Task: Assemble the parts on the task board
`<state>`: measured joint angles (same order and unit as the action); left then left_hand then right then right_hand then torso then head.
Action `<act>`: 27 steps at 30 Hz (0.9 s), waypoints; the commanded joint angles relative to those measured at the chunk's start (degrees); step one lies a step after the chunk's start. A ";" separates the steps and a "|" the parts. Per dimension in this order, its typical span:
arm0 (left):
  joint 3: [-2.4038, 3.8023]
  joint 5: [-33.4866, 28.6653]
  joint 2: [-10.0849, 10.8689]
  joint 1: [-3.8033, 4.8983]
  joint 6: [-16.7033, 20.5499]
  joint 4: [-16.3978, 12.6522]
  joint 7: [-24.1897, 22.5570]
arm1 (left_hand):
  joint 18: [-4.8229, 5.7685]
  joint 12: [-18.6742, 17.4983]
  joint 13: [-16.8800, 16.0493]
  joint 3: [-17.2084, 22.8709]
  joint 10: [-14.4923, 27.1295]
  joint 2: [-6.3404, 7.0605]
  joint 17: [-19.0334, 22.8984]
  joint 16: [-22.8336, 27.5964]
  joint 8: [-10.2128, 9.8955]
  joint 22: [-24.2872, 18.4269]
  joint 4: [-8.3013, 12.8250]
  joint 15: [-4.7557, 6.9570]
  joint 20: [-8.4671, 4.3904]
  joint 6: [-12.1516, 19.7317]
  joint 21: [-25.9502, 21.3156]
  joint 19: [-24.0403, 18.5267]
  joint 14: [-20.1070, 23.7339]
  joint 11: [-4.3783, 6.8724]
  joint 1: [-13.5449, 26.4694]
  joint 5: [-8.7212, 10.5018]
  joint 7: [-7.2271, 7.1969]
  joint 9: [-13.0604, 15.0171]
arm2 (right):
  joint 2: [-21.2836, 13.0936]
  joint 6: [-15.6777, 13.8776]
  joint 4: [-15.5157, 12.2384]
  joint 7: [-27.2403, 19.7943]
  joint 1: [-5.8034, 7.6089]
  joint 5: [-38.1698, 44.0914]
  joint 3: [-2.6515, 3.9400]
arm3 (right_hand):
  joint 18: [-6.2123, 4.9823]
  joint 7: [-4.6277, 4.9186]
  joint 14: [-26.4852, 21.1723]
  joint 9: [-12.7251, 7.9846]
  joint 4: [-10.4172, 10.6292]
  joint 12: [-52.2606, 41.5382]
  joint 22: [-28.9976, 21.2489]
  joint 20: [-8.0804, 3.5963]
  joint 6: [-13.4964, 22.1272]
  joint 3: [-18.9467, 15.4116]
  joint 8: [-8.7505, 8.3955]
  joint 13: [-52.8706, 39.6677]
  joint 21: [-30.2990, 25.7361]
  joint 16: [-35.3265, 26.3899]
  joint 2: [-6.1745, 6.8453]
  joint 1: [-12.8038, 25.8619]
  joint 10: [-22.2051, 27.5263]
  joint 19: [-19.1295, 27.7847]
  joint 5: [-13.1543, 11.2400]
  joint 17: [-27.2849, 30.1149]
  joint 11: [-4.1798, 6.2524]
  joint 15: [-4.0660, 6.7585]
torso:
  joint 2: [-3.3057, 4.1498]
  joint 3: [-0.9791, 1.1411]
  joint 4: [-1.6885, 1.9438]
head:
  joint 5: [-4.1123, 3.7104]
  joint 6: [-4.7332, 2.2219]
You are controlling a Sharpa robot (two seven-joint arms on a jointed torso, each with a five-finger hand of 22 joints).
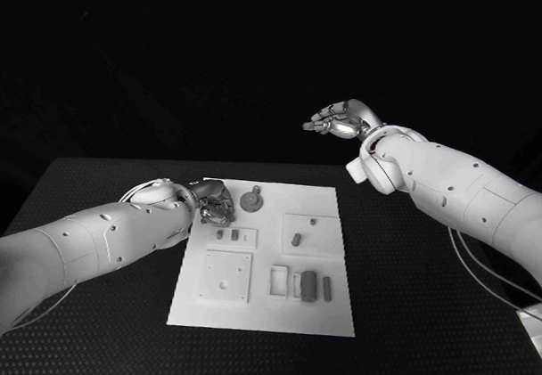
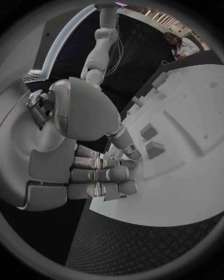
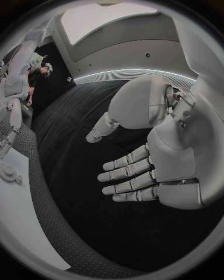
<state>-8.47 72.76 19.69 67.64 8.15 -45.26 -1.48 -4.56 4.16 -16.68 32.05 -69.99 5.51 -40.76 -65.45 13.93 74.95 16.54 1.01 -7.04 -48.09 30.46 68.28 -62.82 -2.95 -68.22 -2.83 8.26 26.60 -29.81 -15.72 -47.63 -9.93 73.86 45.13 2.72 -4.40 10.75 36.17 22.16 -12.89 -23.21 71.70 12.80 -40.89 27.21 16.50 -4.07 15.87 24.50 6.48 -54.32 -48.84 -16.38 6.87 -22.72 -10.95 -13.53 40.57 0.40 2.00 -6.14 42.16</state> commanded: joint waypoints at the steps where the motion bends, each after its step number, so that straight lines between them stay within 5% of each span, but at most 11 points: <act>1: -0.19 0.04 0.64 -0.33 -0.94 0.26 1.08 | -2.62 0.39 -0.27 -0.03 2.38 0.01 0.06 -0.37 0.07 1.33 0.05 0.11 0.23 0.19 0.23 -0.13 0.46 -2.35 -0.45 -0.14 -0.14 -0.04 | -0.56 0.89 -0.25 -0.41 -0.14 0.06 0.03 | -0.03 2.71 0.42 -0.10 -0.24 -0.07 0.23 -0.08 0.44 0.08 0.33 0.06 -0.27 -0.20 -0.63 -0.19 0.23 -0.01 -0.09 -0.15 -0.25 -0.06 | -0.02 -0.01 0.03 | 0.07 -0.20; 11: 0.02 -1.20 2.68 -0.31 1.11 0.39 0.99 | -2.68 0.38 -0.47 0.00 2.99 0.84 0.07 -1.12 0.15 1.41 0.07 0.00 0.27 0.59 0.81 -0.14 0.55 -2.48 -1.29 -0.14 -0.70 -0.07 | -2.49 0.87 -2.19 -0.08 -0.75 0.63 0.03 | -0.51 2.41 1.41 -0.19 -0.75 -0.15 0.58 -0.24 0.16 0.49 0.67 0.04 -0.33 0.16 -0.96 -1.02 0.14 -1.32 -0.09 -0.46 -0.22 0.29 | 0.00 -0.02 -0.02 | 0.10 -0.42; 15: 0.37 -4.08 3.59 -0.22 2.41 0.26 0.49 | -2.71 0.52 -0.58 0.06 2.91 0.70 0.07 -1.31 0.28 1.41 0.00 0.01 0.29 0.48 0.98 -0.12 0.57 -2.46 -1.35 -0.14 -0.51 -0.03 | -3.56 1.59 -3.04 0.61 -1.08 2.66 0.03 | -1.55 2.09 3.44 -0.29 -2.09 -0.25 0.68 -0.47 -0.30 1.18 1.15 0.03 -0.37 0.85 -1.41 -2.48 -0.04 -4.13 -0.08 -0.93 -0.15 1.06 | -0.03 -0.03 0.05 | 0.01 -0.53; 19: 1.13 -14.23 5.42 0.43 2.68 -0.50 -0.94 | -2.19 0.85 -0.93 0.61 2.95 0.12 1.36 0.49 1.27 0.78 -0.18 -0.24 0.83 -0.82 -0.41 -2.56 2.83 -2.70 -0.49 -0.13 0.34 0.28 | -4.83 3.12 -3.87 1.67 -1.53 6.81 0.02 | -2.93 1.71 6.77 -0.14 -3.78 -0.87 0.52 -0.73 -1.27 2.28 1.94 -0.09 -0.24 2.14 -2.34 -6.29 -1.32 -7.91 -0.12 -1.68 0.39 2.41 | -0.02 -0.02 -0.02 | -0.02 -0.93; 22: 1.68 -25.83 7.59 1.03 -1.47 -2.07 -2.53 | -1.45 1.52 -1.40 1.47 2.80 -1.04 3.49 3.73 1.76 -0.65 -0.28 -0.42 1.29 -1.20 -3.09 -4.73 4.51 -2.79 0.73 -0.21 1.61 0.39 | -6.30 8.86 -4.97 2.77 -2.08 10.70 -0.01 | -4.25 1.46 10.15 0.00 -3.90 -0.92 -0.07 -0.91 -1.87 2.50 2.44 0.01 -0.35 3.43 -2.88 -9.10 -1.90 -11.52 -0.09 -2.60 0.59 3.87 | -0.03 -0.06 0.00 | -1.11 -1.42; 27: 2.58 -35.00 12.40 1.37 -2.21 -5.91 -5.01 | -0.82 3.49 -2.22 1.55 2.87 -2.10 5.08 5.66 3.40 -1.94 -0.15 -0.27 1.12 -1.90 -5.02 -4.60 4.15 -2.52 1.59 -0.21 1.84 0.77 | -9.08 9.72 -9.01 4.41 -3.16 18.45 -0.20 | -5.99 1.21 14.88 0.38 -3.88 -1.75 -0.67 -1.08 -3.42 2.41 3.38 -0.25 -0.10 5.20 -3.34 -10.86 -4.35 -16.70 -0.11 -4.08 1.55 5.89 | -0.02 0.07 -0.06 | -1.56 -1.93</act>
<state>-5.93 50.07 31.54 68.88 8.48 -50.26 -3.06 -3.22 7.42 -18.81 33.37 -67.02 3.72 -35.83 -59.99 17.14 73.12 16.28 0.61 -5.73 -49.82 25.63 63.64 -58.53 -5.56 -66.75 -2.83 10.00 27.33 -38.48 -9.90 -55.67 -7.43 70.89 55.45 2.55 -9.65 11.31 50.48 22.49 -16.69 -24.78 71.07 11.77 -44.09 29.73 19.75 -4.22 15.61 29.46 3.31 -64.71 -52.83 -32.49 6.88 -26.63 -9.50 -7.87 40.54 0.36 1.99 -7.44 40.51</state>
